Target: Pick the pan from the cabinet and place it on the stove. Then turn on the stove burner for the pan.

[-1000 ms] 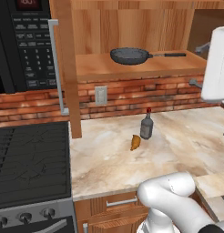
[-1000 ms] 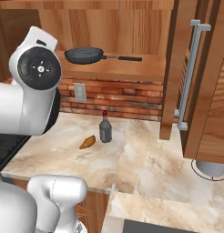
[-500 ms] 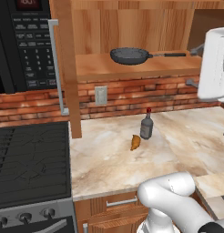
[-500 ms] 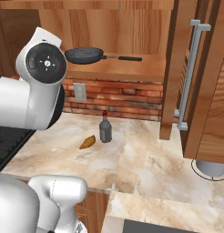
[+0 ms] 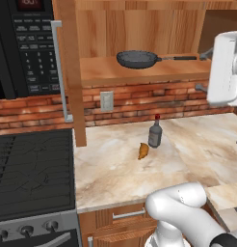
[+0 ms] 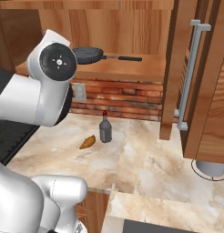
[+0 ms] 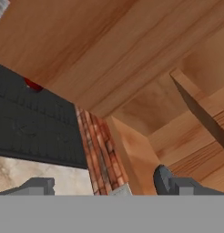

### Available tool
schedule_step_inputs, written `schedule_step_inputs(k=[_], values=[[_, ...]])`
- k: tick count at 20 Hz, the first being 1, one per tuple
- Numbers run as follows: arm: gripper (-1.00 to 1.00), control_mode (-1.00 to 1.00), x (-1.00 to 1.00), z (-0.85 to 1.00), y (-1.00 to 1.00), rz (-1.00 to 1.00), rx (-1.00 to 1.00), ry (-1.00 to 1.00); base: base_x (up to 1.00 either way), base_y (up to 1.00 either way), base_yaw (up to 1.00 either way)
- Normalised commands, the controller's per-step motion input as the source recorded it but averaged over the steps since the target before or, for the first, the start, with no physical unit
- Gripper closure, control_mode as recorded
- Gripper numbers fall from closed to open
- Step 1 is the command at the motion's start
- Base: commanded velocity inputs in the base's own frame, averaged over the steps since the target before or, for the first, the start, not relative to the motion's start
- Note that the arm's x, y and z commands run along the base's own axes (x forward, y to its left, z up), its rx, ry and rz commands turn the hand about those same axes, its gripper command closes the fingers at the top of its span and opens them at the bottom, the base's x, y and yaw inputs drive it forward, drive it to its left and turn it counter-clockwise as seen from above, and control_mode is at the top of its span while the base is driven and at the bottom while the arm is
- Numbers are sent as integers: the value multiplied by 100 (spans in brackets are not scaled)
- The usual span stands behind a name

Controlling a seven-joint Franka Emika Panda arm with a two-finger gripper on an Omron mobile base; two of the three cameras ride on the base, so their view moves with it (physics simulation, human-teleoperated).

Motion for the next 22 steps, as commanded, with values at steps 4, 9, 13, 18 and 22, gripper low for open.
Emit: schedule_step_inputs(k=[4, 9, 13, 18, 22], values=[[-100, -100, 26, 0, -11, 0, 0, 9, 0, 0, 0], [-100, -100, 30, 0, -4, 0, 0, 10, 0, 0, 0], [-100, -100, 27, -6, -12, 0, 0, 3, 0, 0, 0], [-100, -100, 21, -15, -17, -1, 0, 0, 0, 0, 0], [-100, -100, 20, -16, -13, -3, 0, 0, 0, 0, 0]])
